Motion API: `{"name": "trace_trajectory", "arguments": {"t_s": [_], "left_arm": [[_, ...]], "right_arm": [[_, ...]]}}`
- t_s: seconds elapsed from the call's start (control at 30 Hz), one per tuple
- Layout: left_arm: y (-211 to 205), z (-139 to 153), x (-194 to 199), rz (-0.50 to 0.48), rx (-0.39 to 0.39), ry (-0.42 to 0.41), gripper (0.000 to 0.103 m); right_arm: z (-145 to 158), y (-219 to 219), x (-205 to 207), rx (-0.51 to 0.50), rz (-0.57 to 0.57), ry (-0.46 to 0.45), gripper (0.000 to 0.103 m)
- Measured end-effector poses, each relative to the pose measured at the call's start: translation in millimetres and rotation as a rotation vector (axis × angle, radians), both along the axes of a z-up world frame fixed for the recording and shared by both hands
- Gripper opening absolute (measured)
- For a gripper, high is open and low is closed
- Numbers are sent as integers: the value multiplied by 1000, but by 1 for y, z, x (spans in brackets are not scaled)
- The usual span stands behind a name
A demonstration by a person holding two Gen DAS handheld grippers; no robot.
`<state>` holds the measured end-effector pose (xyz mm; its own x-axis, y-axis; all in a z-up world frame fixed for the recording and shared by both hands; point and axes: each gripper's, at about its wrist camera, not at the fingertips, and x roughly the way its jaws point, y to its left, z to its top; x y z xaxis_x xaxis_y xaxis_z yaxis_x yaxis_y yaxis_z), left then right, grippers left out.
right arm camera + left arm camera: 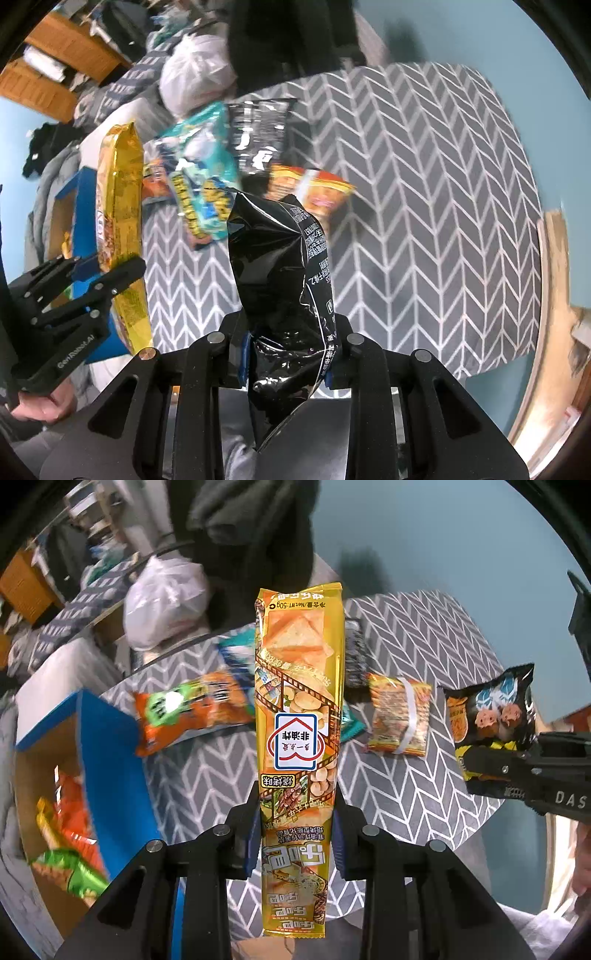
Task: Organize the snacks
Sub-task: 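Lift the black bag and yellow cracker bag and carry both toward the box, then lower both bags into the box and open both tools to release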
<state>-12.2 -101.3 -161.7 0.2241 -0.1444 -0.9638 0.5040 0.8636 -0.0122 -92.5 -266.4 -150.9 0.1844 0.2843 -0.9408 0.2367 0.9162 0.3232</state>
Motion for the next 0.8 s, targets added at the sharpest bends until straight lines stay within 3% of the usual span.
{"name": "trace_trajectory", "arguments": {"t_s": [0.8], "left_arm": [[156, 42, 4, 426, -38, -53, 32]], "right_arm": [[31, 154, 85, 33, 348, -107, 25]]}}
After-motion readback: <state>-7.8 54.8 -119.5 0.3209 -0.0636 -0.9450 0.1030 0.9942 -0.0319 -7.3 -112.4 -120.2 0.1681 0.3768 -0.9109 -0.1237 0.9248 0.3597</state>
